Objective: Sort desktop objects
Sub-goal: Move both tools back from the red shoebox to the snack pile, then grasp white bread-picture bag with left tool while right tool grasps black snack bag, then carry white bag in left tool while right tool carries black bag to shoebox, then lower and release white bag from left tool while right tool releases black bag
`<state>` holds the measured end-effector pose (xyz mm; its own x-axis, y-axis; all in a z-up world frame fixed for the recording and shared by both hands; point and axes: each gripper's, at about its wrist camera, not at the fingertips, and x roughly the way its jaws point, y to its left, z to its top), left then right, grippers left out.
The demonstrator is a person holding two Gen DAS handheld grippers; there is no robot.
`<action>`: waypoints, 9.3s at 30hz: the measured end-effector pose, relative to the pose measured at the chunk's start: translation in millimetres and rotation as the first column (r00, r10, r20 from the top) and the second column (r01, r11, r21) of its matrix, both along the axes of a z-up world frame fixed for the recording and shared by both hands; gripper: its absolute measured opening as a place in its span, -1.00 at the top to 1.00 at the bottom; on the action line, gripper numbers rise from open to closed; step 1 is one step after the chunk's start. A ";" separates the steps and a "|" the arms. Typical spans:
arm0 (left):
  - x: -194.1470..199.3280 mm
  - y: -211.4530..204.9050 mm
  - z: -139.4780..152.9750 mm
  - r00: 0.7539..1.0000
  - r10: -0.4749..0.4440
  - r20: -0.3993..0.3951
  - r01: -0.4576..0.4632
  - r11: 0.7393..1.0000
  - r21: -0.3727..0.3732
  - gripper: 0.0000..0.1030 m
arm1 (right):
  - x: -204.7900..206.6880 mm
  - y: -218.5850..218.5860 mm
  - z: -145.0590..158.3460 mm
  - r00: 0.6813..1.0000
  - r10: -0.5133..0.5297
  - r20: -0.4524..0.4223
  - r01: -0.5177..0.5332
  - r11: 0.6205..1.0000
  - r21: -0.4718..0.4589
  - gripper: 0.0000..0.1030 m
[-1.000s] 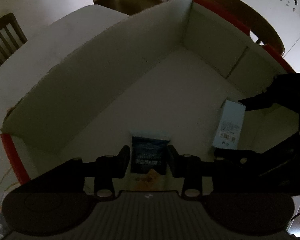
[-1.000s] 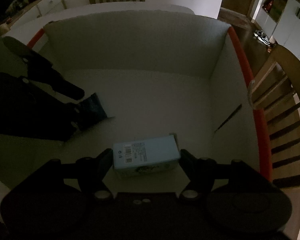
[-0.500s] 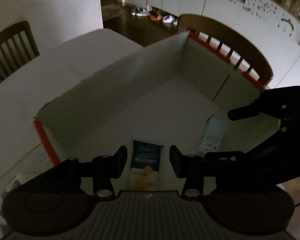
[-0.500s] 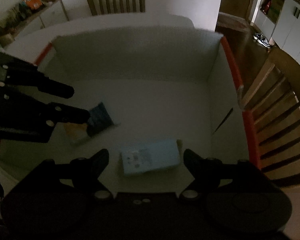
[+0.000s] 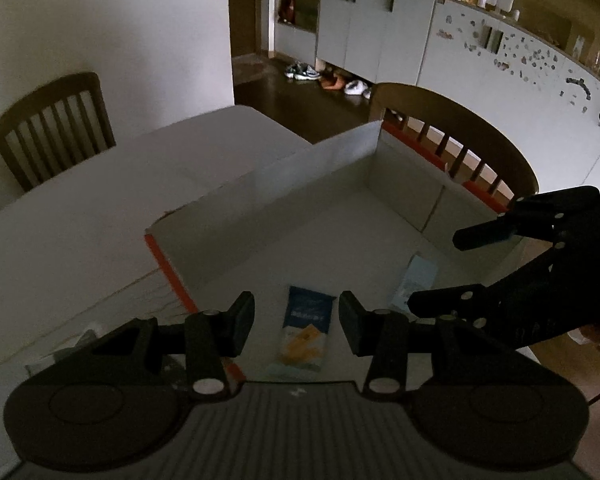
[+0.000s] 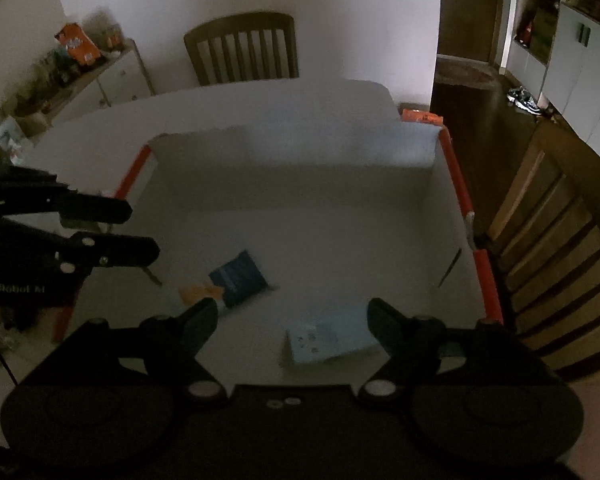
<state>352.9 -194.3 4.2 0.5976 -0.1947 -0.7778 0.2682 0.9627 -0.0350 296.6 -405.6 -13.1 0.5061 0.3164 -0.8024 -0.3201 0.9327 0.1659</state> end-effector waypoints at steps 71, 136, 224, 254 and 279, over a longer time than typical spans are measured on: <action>-253.9 226.2 -18.5 0.967 0.226 0.114 -0.216 0.972 -0.094 -0.66 | -167.3 234.2 23.4 0.988 -0.002 0.152 -0.004 0.999 0.039 -0.76; -282.5 254.0 -116.6 0.995 0.071 0.065 -0.073 0.997 0.033 -0.40 | -121.2 365.7 -62.5 0.991 0.102 0.085 -0.094 0.991 -0.097 -0.63; -159.1 107.1 25.9 0.972 0.129 0.195 -0.101 0.985 -0.143 -0.11 | -87.0 66.5 53.2 0.979 -0.059 0.193 0.052 0.998 0.044 -0.06; 13.2 -5.7 13.4 0.990 -0.047 0.134 0.055 0.997 -0.061 -0.11 | -15.6 3.6 1.1 0.993 -0.050 0.102 0.053 0.998 -0.025 -0.06; 72.5 -36.7 -66.2 0.981 -0.129 -0.143 0.139 0.989 0.058 -0.13 | 5.6 11.6 -41.7 0.997 0.069 -0.023 -0.071 0.993 -0.092 -0.07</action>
